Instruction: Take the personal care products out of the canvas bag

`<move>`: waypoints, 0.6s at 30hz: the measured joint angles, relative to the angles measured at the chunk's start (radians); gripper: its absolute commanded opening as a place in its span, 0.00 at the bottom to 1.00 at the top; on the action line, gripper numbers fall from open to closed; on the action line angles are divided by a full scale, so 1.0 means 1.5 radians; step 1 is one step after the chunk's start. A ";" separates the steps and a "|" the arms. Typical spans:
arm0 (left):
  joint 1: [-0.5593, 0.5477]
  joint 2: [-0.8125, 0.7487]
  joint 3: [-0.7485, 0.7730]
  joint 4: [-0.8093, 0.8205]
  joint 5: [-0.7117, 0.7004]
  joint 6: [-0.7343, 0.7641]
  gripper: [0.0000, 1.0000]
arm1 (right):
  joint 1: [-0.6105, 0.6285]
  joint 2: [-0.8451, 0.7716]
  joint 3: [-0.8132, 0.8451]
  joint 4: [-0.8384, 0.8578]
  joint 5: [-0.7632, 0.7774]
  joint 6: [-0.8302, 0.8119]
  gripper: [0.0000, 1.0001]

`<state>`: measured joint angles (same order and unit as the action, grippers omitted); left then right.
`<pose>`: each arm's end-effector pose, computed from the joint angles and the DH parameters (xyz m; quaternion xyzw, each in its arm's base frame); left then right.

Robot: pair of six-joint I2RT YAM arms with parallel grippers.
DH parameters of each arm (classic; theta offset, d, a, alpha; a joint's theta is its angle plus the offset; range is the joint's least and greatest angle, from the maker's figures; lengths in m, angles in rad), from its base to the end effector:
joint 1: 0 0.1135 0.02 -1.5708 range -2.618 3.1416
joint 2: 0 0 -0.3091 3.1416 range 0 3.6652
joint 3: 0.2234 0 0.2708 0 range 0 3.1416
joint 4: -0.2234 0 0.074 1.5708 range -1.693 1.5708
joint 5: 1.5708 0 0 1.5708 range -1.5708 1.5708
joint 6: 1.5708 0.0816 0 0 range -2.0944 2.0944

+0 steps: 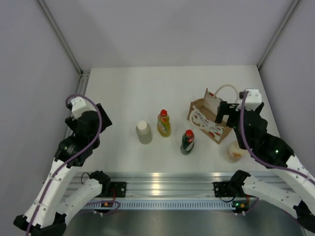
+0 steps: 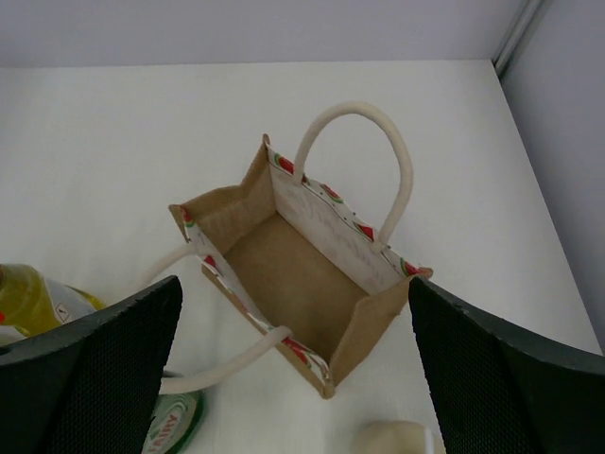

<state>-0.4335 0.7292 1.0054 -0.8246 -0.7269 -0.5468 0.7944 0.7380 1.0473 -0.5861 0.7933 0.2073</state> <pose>0.1520 -0.0106 0.3788 -0.2198 0.8040 0.0583 0.5494 0.1472 0.0669 0.4231 0.0100 0.7719 -0.0034 0.6357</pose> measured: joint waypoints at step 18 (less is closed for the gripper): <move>0.000 -0.085 -0.001 0.000 0.058 0.066 0.98 | 0.000 -0.159 0.000 -0.169 0.068 0.026 1.00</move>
<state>-0.4335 0.6010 1.0039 -0.8246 -0.6399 -0.4484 0.7940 0.4988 1.0473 -0.8391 0.8948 0.2470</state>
